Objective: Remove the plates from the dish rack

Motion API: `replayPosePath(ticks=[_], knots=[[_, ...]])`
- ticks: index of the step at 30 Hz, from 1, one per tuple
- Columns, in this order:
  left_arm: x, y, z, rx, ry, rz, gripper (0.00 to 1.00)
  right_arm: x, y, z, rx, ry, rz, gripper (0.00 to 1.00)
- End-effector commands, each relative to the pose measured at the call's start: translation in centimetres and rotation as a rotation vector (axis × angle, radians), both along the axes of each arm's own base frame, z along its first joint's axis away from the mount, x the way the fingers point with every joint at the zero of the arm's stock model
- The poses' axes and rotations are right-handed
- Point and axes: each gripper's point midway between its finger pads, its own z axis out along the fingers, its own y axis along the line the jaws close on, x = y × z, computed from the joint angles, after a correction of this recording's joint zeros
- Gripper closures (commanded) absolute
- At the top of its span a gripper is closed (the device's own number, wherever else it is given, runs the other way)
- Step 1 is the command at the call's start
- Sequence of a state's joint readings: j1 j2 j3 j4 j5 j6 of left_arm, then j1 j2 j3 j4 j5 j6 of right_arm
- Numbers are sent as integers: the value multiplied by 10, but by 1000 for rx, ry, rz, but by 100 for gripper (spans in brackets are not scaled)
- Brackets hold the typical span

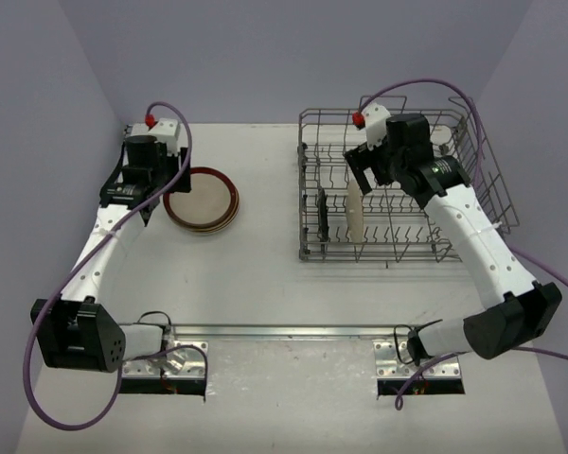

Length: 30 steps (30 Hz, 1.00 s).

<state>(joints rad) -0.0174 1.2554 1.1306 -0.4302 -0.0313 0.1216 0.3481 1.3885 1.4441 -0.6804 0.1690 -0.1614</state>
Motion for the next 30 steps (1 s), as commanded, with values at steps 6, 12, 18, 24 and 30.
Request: replayPosePath(ticks=[6, 12, 18, 24, 30], knots=[[0, -31, 24, 33, -94, -64, 36, -33, 18, -74, 198, 338, -47, 7], [1, -34, 9, 18, -56, -74, 36, -30, 21, -111, 195, 388, -54, 35], [2, -34, 10, 18, -55, -72, 36, -36, 34, -124, 278, 475, -56, 72], [2, -37, 8, 3, -47, -74, 36, -45, 44, -110, 394, 539, -61, 100], [2, -39, 11, -10, -41, -83, 30, -43, 49, -74, 441, 498, -10, 100]])
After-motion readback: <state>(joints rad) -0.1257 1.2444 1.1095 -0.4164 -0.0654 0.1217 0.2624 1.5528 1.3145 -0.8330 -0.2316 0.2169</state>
